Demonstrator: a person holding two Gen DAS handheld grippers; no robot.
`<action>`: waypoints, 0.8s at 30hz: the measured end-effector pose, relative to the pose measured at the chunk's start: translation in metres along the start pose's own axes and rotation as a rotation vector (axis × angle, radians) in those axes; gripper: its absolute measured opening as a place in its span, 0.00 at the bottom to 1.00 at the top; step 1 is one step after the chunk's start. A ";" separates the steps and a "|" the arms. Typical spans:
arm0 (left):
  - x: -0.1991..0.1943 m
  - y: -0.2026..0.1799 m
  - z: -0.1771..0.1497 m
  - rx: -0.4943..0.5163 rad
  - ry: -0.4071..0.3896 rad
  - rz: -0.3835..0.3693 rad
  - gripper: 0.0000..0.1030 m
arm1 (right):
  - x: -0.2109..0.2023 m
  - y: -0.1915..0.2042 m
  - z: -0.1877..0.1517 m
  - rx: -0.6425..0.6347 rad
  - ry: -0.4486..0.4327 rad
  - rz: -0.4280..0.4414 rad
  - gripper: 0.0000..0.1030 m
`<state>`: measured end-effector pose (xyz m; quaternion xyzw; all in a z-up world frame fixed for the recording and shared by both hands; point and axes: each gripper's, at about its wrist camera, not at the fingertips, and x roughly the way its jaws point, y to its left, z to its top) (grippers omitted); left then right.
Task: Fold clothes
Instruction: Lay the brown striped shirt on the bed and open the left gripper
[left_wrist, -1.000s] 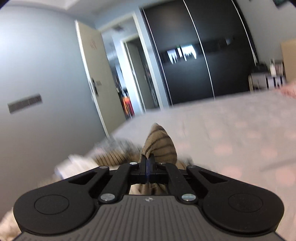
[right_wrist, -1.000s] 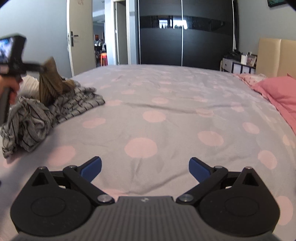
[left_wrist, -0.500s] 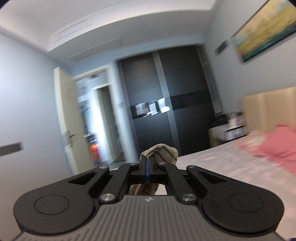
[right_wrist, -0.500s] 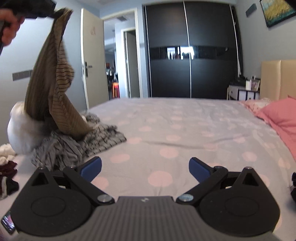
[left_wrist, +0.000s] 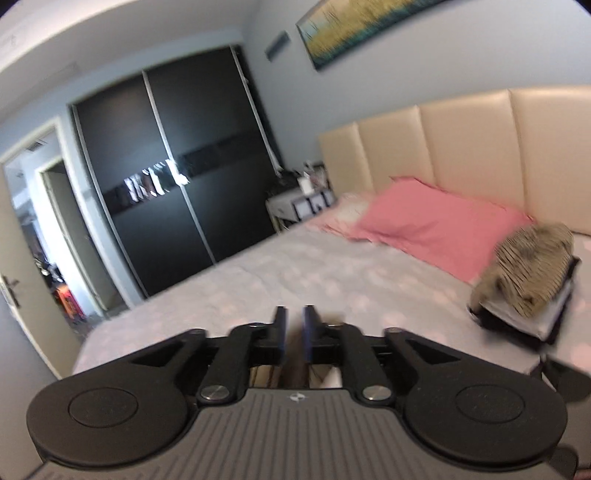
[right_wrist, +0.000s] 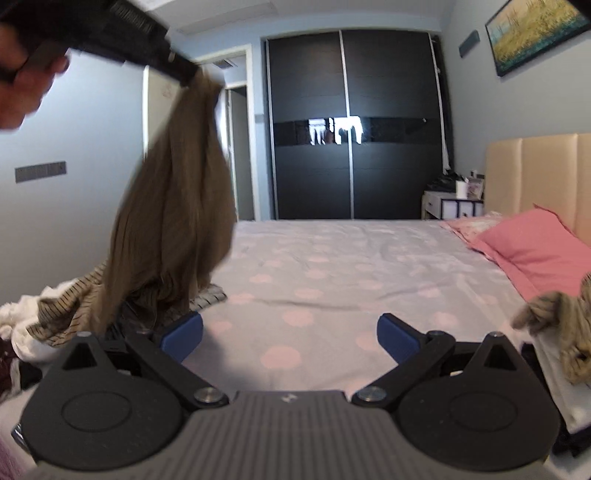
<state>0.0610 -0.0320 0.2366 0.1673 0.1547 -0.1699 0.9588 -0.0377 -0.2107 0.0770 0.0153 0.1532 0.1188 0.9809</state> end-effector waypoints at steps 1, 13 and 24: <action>0.003 -0.002 -0.008 -0.005 0.018 -0.004 0.38 | -0.001 -0.002 -0.003 0.001 0.013 -0.004 0.99; 0.027 0.042 -0.125 -0.124 0.222 0.131 0.52 | 0.032 0.021 -0.031 -0.051 0.181 0.111 0.99; 0.042 0.156 -0.233 -0.170 0.384 0.514 0.58 | 0.128 0.069 -0.061 -0.169 0.332 0.192 0.97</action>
